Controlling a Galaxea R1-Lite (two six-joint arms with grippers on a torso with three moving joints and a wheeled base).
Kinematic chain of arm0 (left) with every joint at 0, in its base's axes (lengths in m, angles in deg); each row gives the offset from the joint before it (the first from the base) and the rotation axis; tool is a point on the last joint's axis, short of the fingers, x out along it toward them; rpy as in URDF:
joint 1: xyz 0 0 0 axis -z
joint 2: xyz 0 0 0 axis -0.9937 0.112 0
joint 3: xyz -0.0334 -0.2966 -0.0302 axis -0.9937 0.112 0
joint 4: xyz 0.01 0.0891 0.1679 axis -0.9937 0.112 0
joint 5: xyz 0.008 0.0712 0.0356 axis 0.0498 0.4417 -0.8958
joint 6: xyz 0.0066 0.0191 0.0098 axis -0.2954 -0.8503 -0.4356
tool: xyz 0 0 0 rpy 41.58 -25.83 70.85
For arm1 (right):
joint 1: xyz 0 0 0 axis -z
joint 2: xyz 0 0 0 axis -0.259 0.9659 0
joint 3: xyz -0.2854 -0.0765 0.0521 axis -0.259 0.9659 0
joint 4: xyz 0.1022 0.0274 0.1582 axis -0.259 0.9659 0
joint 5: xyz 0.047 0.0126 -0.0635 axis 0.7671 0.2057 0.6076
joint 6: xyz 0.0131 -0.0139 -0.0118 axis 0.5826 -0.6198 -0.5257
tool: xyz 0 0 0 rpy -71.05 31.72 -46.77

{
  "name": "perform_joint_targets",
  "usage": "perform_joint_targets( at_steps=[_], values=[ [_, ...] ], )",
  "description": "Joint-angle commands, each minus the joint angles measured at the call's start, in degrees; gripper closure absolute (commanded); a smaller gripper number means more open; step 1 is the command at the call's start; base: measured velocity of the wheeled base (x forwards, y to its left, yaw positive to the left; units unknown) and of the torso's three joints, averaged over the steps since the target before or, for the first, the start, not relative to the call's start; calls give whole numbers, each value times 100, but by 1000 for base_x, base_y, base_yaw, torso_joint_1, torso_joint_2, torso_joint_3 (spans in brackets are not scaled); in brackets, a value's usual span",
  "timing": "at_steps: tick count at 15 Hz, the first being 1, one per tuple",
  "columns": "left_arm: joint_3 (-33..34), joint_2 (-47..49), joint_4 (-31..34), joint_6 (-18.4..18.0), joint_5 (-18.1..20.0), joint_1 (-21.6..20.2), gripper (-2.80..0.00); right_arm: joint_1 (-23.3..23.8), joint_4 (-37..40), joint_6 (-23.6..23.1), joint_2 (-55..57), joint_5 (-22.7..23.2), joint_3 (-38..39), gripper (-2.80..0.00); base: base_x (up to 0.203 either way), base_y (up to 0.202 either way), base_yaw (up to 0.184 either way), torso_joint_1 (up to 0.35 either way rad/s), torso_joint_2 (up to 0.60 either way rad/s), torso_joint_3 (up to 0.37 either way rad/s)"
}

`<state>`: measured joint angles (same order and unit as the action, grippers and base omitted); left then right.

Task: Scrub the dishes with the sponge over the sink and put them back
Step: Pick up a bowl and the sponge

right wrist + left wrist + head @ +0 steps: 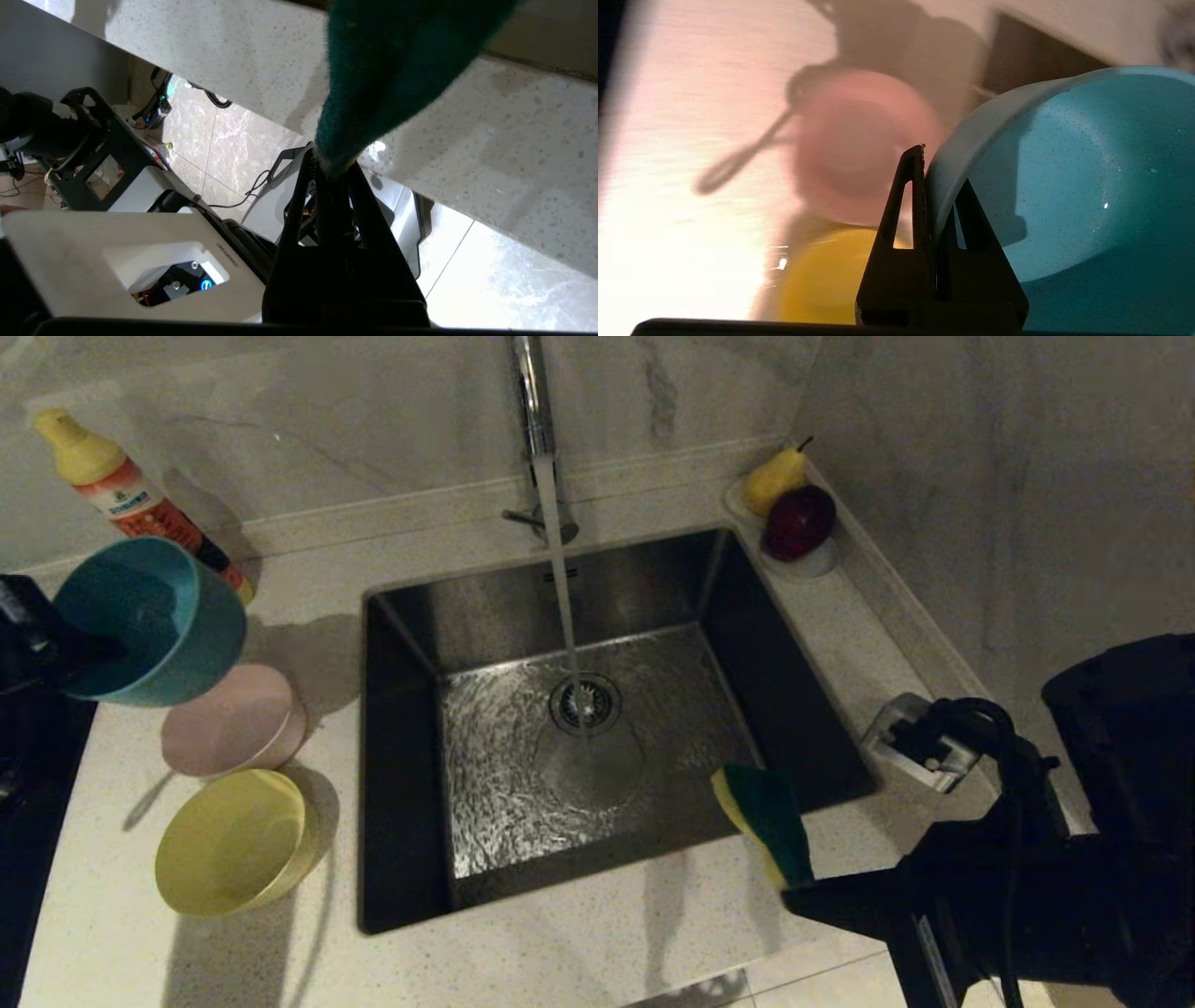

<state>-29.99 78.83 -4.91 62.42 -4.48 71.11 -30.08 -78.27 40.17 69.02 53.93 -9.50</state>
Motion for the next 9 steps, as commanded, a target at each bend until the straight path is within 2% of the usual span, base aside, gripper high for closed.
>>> perform_joint_targets(
  at_steps=[1, 4, 7, 9],
  values=[
    [67, 203, -135, 43, -581, 1005, 0, 7, 0, 9, -115, 7, 88, 0, 0, 0, 0, 0, 0, 0],
    [16, 822, -683, 222, -1704, 2232, 0, 9, -12, -21, -244, 23, 104, 0, 0, 0, 0, 0, 0, 0],
    [-198, 1514, -969, 282, -2460, 3261, 0, 9, -12, -18, -283, 25, 120, 0, 0, 0, 0, 0, 0, 0],
    [-415, 1924, -1025, 338, -2783, 3813, 0, 9, -12, -27, -288, 21, 129, 0, 0, 0, 0, 0, 0, 0]
  ],
)
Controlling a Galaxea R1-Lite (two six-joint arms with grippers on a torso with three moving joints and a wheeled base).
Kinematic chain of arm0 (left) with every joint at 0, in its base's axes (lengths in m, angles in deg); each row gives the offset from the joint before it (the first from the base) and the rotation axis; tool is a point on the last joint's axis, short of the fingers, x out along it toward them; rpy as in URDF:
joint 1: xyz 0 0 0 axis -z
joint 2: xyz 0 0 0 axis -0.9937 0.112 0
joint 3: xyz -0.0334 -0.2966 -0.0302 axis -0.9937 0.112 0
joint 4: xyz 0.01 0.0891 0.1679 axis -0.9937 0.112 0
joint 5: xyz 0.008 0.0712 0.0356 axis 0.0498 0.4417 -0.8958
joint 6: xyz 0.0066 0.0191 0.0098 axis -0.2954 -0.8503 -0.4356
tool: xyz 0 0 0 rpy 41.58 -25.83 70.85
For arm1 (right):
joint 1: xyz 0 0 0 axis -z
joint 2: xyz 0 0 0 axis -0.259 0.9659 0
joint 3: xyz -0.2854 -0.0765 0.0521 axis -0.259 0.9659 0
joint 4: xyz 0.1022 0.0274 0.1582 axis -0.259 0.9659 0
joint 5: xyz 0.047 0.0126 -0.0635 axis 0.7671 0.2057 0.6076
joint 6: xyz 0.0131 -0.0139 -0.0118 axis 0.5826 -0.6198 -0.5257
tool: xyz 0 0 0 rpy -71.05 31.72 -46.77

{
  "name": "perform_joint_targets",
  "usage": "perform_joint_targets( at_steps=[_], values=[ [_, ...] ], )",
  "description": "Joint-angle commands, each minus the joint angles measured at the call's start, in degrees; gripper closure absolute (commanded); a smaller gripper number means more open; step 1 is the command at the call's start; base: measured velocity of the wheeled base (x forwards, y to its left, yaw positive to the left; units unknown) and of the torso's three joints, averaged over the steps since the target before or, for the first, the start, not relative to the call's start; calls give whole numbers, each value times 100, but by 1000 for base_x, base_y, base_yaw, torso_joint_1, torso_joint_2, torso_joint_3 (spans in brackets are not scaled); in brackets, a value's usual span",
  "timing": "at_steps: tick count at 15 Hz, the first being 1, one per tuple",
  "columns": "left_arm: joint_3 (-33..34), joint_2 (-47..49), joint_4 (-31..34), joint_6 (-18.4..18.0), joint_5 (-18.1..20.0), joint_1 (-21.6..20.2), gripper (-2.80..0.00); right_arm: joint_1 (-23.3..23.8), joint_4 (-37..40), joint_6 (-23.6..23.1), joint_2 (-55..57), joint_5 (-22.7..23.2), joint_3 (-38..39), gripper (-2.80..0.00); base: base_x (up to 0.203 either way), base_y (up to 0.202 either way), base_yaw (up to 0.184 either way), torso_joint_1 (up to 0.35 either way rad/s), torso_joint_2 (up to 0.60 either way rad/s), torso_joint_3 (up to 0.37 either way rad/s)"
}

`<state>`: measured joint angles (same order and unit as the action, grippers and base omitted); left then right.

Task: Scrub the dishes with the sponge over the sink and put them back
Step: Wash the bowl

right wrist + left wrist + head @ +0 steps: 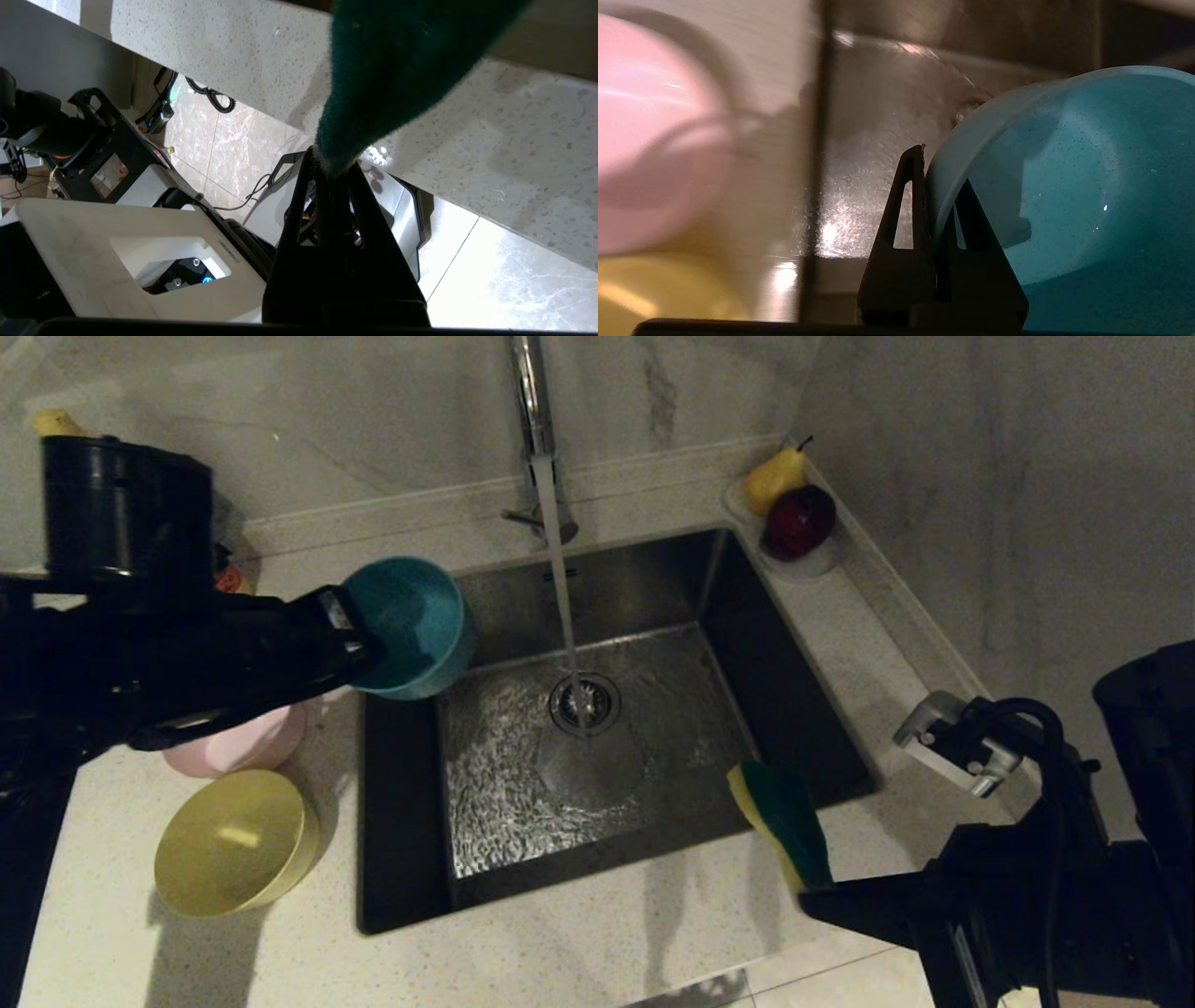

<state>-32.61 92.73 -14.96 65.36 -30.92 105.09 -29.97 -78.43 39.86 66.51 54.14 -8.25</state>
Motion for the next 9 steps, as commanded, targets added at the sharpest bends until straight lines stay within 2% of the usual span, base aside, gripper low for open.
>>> perform_joint_targets(
  at_steps=[1, 5, 9],
  values=[
    [-290, 740, -73, 156, -255, 614, 0, -2, 3, 4, -45, -5, 4, 0, 0, 0, 0, 0, 0, 0],
    [-868, 1507, -67, 771, -796, 858, 0, -2, 3, -4, -75, -13, -5, 0, 0, 0, 0, 0, 0, 0],
    [-998, 1613, -121, 901, -803, 866, 0, -2, 3, -31, -41, 4, -58, 0, 0, 0, 0, 0, 0, 0]
  ],
)
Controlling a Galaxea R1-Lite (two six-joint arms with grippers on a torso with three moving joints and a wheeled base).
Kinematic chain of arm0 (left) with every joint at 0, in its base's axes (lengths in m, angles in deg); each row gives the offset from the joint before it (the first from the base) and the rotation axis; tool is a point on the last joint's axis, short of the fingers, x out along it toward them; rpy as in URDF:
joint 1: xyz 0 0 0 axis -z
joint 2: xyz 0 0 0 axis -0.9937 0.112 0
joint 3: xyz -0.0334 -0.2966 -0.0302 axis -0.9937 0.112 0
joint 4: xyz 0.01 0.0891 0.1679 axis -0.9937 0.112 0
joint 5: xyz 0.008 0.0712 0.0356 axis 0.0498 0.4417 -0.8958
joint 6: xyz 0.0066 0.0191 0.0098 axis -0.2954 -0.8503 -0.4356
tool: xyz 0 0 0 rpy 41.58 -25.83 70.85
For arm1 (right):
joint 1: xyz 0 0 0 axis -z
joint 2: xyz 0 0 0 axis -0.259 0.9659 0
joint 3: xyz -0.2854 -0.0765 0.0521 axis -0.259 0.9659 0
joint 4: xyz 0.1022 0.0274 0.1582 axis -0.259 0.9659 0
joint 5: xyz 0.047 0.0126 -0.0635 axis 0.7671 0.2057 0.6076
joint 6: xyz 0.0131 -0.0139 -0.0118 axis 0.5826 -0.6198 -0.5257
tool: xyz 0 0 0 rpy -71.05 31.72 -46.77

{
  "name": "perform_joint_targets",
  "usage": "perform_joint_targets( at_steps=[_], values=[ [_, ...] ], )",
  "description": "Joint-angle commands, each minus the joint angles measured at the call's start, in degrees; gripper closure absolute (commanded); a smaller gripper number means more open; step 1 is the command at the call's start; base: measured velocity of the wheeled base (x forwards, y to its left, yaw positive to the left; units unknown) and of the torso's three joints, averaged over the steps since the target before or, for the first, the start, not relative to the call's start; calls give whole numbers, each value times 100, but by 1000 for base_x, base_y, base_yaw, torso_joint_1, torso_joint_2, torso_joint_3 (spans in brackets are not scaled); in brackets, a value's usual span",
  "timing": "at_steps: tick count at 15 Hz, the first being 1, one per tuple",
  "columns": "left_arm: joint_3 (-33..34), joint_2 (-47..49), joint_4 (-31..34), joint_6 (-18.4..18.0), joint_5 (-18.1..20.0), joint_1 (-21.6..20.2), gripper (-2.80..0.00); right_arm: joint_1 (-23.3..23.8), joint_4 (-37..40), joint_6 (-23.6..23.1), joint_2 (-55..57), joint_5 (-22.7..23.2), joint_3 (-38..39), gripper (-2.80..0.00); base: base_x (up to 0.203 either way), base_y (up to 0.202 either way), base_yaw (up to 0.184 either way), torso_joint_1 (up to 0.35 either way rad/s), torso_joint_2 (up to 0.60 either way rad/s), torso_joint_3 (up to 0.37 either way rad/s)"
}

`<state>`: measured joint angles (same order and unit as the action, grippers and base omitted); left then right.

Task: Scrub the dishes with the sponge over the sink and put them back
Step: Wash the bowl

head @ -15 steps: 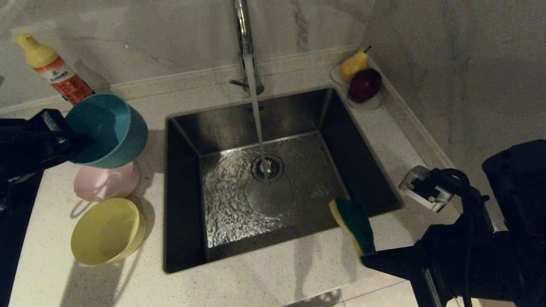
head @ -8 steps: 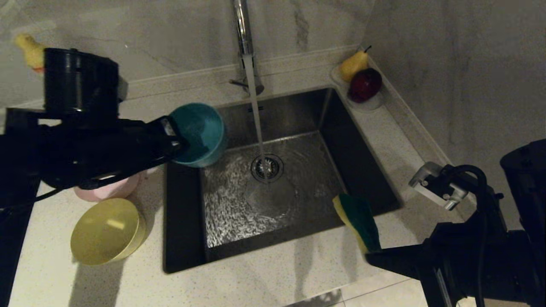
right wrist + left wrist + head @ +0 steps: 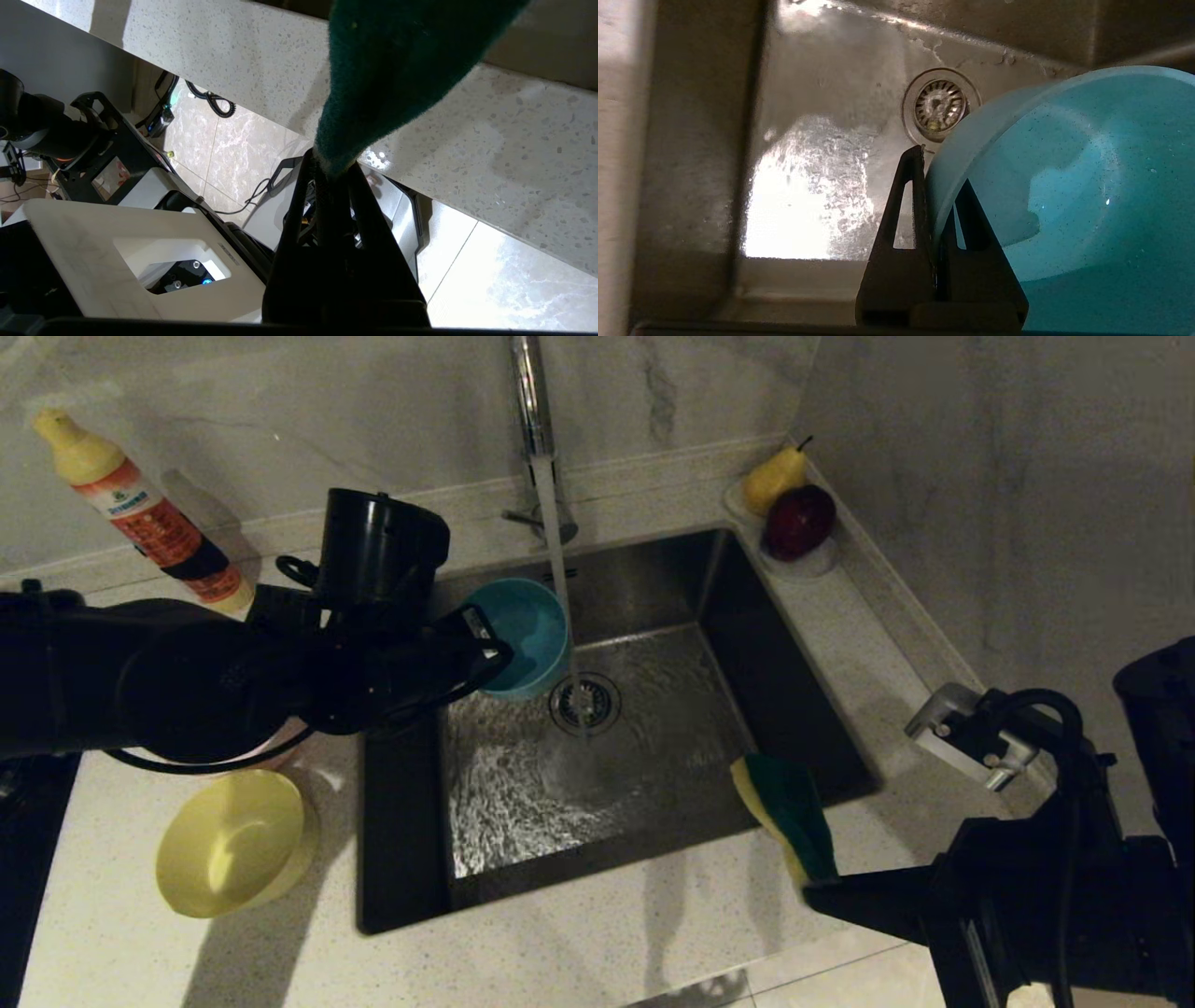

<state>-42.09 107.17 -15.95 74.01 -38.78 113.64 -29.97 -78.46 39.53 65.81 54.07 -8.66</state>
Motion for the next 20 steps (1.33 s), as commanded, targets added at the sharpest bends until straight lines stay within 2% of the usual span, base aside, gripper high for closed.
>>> perform_joint_targets(
  at_steps=[1, 8, 20],
  values=[
    [-114, 255, -31, 57, -12, 16, 0, -2, 6, 2, 30, 11, -17, 0, 0, 0, 0, 0, 0, 0],
    [-638, 737, -32, 98, -25, 139, 0, -2, -3, 11, -51, 2, -26, 0, 0, 0, 0, 0, 0, 0],
    [-637, 612, -32, 98, -34, 148, 0, -10, -3, 2, -85, 12, -17, 0, 0, 0, 0, 0, 0, 0]
  ],
)
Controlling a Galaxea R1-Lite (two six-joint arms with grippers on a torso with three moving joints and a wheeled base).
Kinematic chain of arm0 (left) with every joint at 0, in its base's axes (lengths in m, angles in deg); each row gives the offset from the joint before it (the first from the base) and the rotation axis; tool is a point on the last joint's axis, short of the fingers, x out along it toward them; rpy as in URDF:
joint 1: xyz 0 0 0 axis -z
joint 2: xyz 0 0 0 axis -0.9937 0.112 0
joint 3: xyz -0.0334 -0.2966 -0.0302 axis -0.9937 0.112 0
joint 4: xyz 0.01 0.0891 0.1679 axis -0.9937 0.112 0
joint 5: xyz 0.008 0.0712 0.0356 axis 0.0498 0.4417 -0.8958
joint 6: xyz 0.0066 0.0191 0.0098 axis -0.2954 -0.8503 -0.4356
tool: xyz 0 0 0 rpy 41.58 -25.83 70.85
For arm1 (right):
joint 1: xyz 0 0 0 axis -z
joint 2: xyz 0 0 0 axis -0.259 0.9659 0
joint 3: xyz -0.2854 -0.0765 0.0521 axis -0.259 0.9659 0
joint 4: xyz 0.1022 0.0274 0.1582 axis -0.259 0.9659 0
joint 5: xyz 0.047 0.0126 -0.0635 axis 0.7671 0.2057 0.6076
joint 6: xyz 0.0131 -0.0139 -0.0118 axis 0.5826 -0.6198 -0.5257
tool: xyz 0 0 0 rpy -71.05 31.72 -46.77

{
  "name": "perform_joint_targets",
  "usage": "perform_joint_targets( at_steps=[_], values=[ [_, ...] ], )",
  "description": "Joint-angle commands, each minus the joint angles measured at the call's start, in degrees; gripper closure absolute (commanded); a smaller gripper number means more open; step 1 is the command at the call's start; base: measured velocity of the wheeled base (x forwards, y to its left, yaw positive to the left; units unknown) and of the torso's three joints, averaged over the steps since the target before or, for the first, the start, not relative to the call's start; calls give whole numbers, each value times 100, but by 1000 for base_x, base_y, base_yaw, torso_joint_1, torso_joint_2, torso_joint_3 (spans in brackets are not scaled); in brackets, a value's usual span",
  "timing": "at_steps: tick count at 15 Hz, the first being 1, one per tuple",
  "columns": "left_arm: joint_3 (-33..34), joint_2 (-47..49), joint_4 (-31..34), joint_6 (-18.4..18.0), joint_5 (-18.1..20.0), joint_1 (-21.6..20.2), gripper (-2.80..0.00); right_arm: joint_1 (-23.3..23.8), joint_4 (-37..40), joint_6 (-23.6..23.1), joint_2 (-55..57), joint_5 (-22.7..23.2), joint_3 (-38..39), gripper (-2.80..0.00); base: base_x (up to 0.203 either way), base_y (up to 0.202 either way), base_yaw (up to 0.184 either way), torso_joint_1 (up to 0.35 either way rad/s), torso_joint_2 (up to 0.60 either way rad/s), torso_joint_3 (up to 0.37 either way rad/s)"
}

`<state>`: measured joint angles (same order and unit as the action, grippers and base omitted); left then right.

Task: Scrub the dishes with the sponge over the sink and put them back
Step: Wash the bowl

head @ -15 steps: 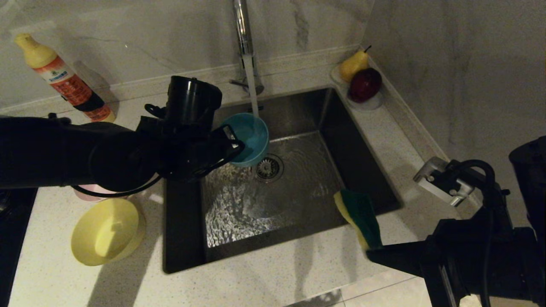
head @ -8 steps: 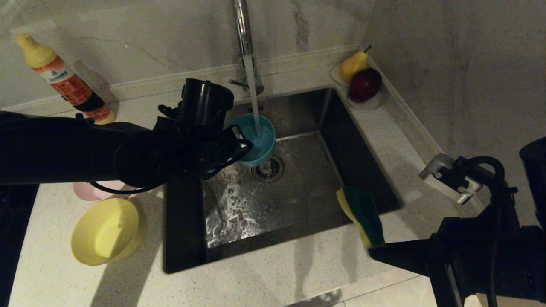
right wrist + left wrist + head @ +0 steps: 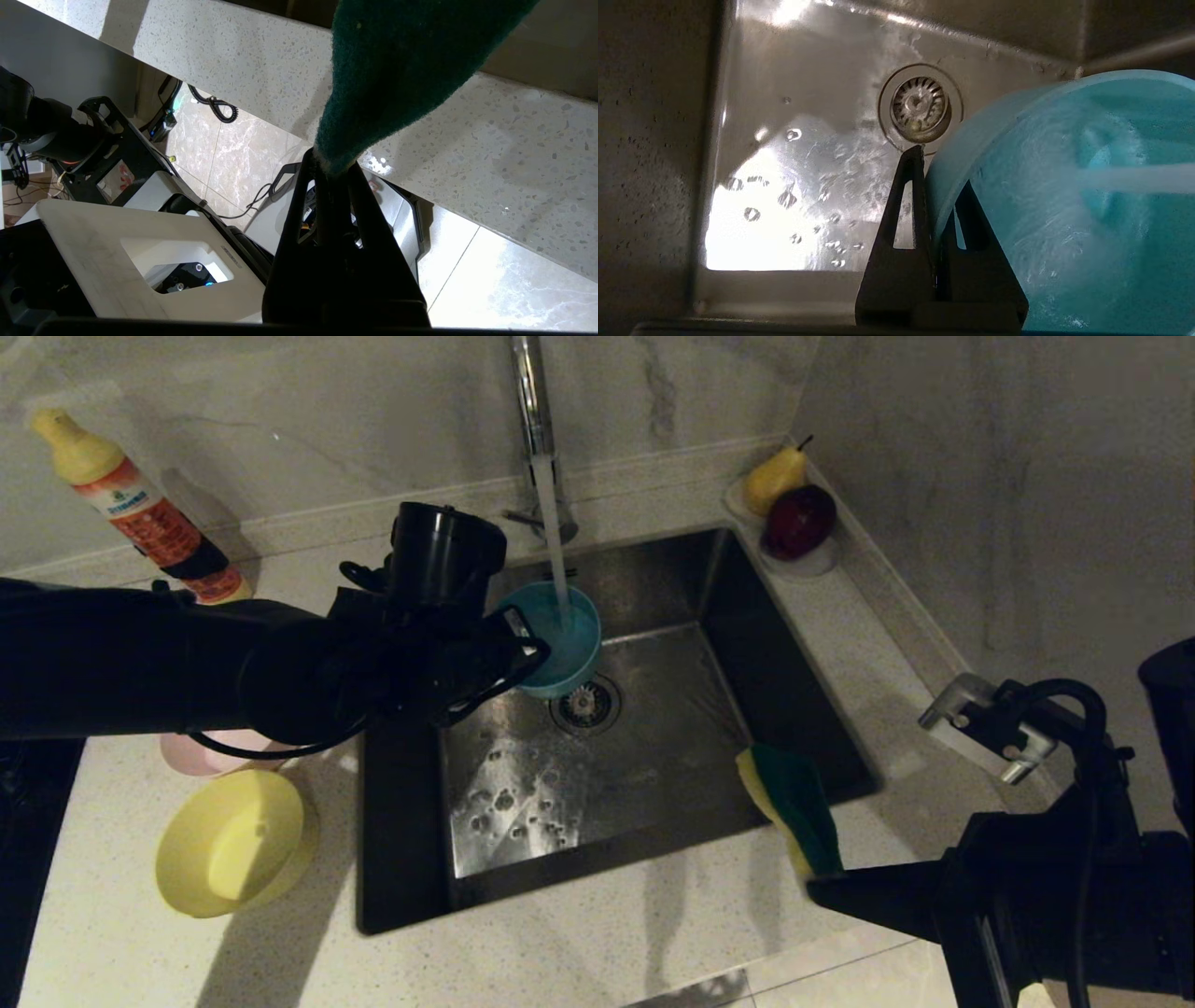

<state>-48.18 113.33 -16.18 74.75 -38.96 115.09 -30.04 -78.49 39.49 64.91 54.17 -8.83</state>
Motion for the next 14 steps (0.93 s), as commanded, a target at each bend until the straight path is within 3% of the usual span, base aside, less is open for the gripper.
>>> perform_joint_targets(
  at_steps=[1, 5, 9, 14],
  values=[
    [-37, 5, -8, 23, -16, -6, 0, -3, 4, 24, -3, 9, 4, 0, 0, 0, 0, 0, 0, 0],
    [22, -79, -5, 16, -72, -11, 0, -3, 9, 24, -19, 9, 15, 0, 0, 0, 0, 0, 0, 0],
    [490, -751, 4, -171, -219, -229, 0, 6, 9, 24, -24, -4, 79, 0, 0, 0, 0, 0, 0, 0],
    [1376, -2116, -292, -826, -220, -302, 0, 6, 22, 50, 112, -22, 79, 0, 0, 0, 0, 0, 0, 0]
  ],
)
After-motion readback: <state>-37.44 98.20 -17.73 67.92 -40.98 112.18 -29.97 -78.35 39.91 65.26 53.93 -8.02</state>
